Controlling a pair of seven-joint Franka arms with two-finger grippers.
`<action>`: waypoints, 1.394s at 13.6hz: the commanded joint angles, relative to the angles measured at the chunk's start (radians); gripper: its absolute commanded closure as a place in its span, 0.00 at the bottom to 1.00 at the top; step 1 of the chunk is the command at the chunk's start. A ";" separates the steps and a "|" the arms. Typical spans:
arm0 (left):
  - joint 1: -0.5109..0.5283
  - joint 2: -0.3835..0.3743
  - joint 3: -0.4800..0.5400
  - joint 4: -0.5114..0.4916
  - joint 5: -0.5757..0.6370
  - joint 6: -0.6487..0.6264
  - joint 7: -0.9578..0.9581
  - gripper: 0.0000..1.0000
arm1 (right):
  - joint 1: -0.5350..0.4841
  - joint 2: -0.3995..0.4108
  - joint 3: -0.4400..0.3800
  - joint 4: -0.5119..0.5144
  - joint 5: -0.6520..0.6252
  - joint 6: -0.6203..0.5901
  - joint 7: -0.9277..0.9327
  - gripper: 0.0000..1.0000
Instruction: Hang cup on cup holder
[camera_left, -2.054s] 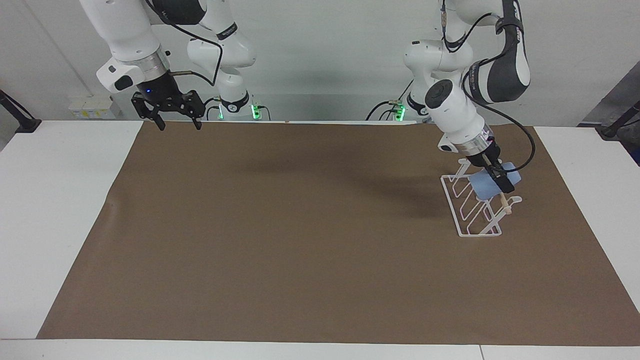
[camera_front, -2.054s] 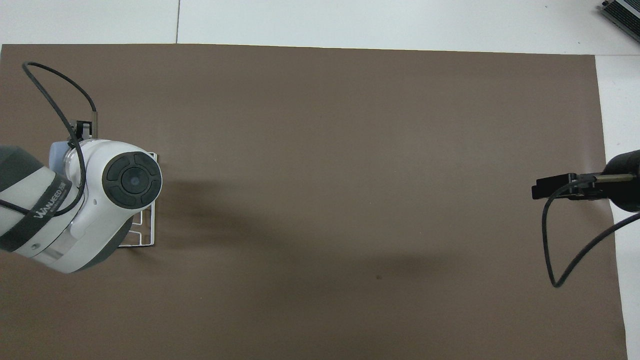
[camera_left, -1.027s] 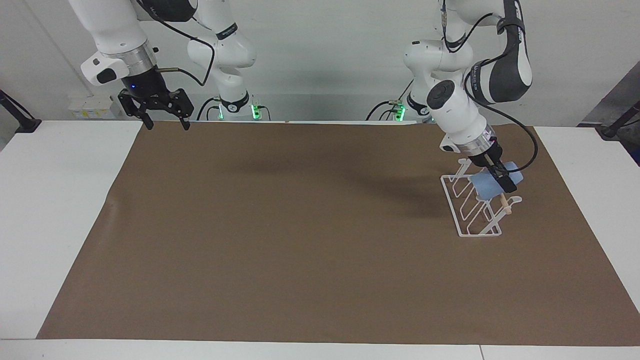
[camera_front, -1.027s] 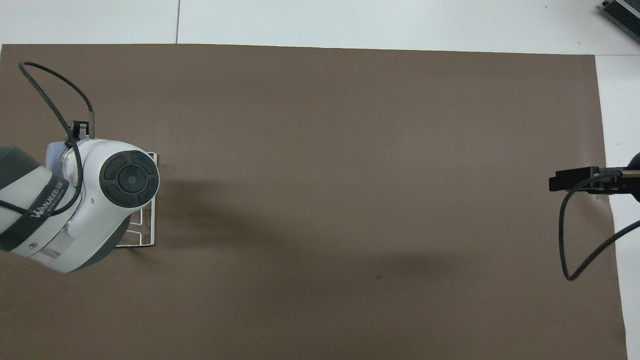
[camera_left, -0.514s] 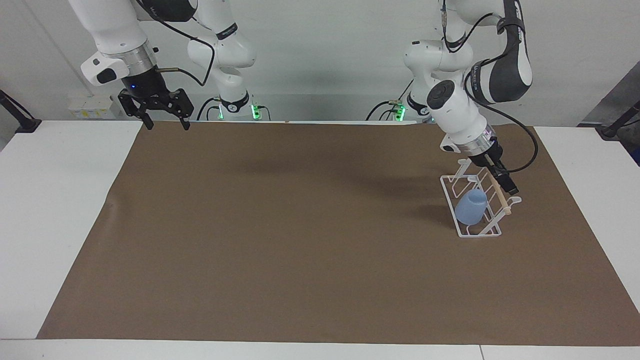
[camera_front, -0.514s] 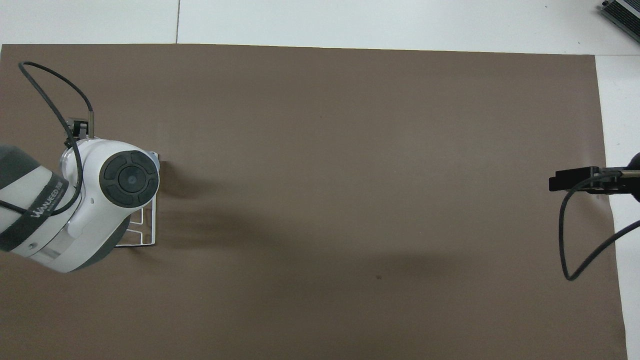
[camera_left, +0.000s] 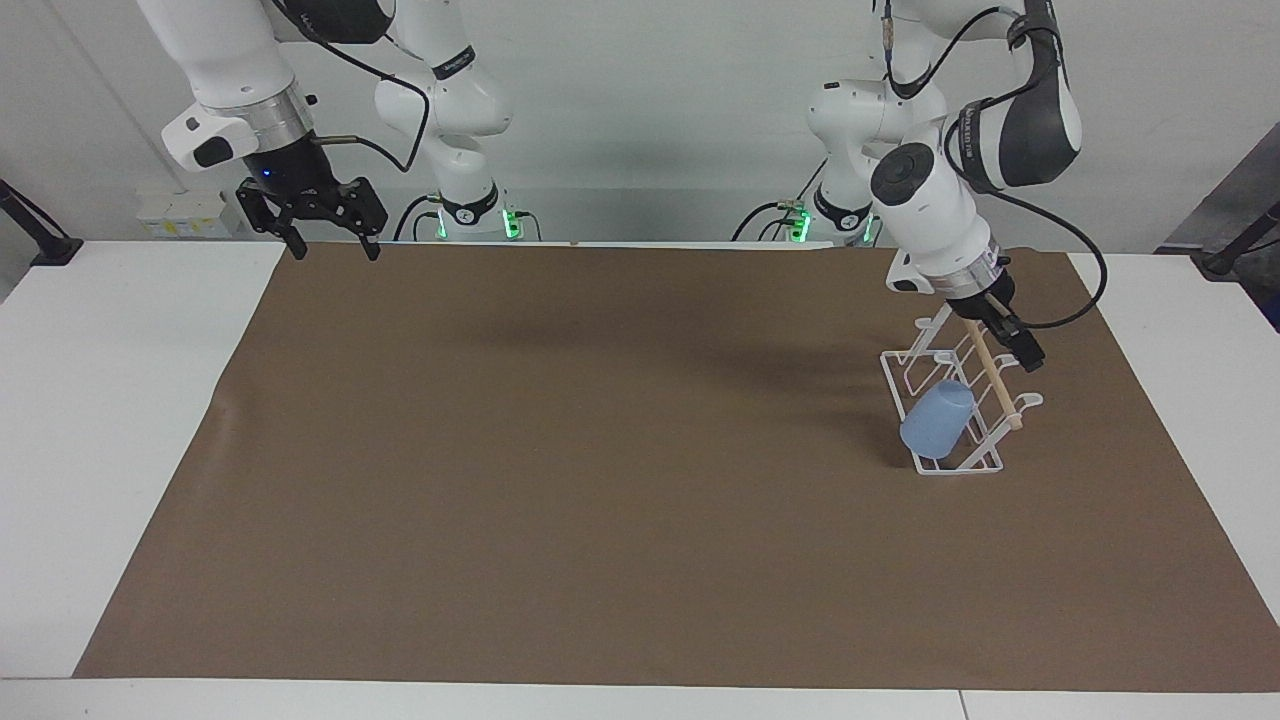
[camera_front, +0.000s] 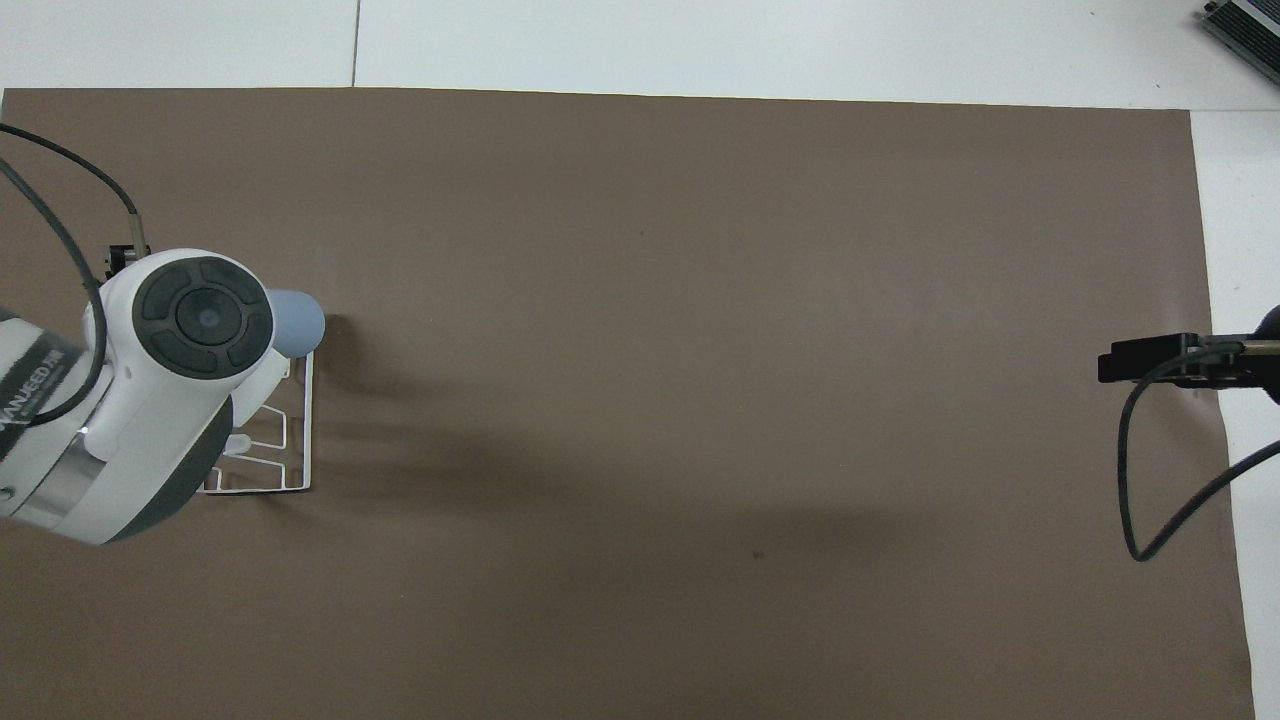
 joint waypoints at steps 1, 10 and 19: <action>0.010 -0.031 -0.001 0.025 -0.124 -0.037 -0.074 0.00 | -0.013 -0.017 0.010 -0.018 -0.013 0.016 -0.020 0.00; 0.096 -0.035 0.009 0.125 -0.469 -0.088 -0.413 0.00 | -0.013 -0.017 0.010 -0.018 -0.013 0.016 -0.020 0.00; 0.174 -0.034 0.009 0.208 -0.733 -0.097 -0.588 0.00 | -0.013 -0.017 0.010 -0.018 -0.013 0.016 -0.020 0.00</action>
